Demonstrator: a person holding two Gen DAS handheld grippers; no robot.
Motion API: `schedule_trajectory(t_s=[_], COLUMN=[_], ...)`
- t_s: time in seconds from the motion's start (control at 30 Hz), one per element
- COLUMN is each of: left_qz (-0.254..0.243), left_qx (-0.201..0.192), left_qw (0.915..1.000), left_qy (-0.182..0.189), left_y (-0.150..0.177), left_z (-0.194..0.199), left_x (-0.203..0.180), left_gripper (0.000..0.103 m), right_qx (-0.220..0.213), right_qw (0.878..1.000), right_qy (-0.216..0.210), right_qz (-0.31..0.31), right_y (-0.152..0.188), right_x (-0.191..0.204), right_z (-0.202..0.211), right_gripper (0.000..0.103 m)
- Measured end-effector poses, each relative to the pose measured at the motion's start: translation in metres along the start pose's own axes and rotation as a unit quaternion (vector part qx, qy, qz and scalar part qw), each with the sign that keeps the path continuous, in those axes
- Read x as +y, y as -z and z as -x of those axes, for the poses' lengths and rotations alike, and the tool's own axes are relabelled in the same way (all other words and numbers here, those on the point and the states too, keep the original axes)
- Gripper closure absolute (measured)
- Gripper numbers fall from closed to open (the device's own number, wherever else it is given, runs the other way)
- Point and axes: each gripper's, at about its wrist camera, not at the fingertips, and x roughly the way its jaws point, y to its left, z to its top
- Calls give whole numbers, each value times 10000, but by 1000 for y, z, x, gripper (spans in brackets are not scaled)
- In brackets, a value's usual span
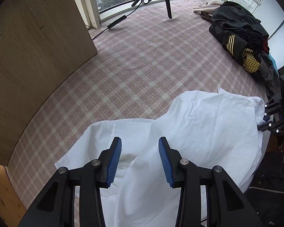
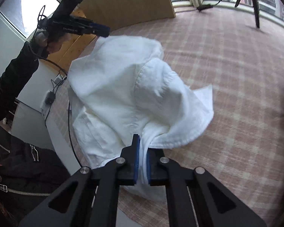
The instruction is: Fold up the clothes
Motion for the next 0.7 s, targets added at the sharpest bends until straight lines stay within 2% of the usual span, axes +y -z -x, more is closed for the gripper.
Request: schedule_trajectory(t_s=[0.2, 0.27, 0.33, 0.4, 0.43, 0.5, 0.53, 0.6, 0.7], left_qz=[-456, -532, -584, -633, -656, -731, -802, -895, -682], left_qx=[-27, 9, 163, 450, 588, 799, 844, 584, -154], left_qw=[9983, 9971, 9955, 9933, 9915, 9873, 9865, 9889, 9939], left_qy=[355, 541, 722, 861, 953, 1159, 1156, 1029, 852], left_y=[-22, -35, -47, -56, -56, -52, -48, -40, -27], left_z=[-8, -16, -33, -53, -61, -73, -75, -61, -10], left_x=[-21, -26, -30, -36, -39, -48, -53, -59, -49], left_gripper=[59, 51, 46, 45, 48, 71, 99, 100, 100], right_qx=[-221, -294, -367, -368, -372, -380, -386, -417, -457], right_qw=[9951, 9913, 9864, 9836, 9833, 9827, 9822, 9802, 9761], right_qy=[939, 1251, 1561, 1720, 1739, 1776, 1803, 1912, 2102], right_qz=[209, 278, 347, 409, 395, 366, 351, 309, 316], right_y=[-6, -8, -10, -10, -9, -7, -7, -10, -23], right_x=[15, 20, 25, 30, 30, 32, 33, 35, 36], right_z=[65, 87, 108, 114, 114, 114, 114, 116, 120], right_gripper=[97, 97, 97, 97, 97, 97, 97, 97, 97])
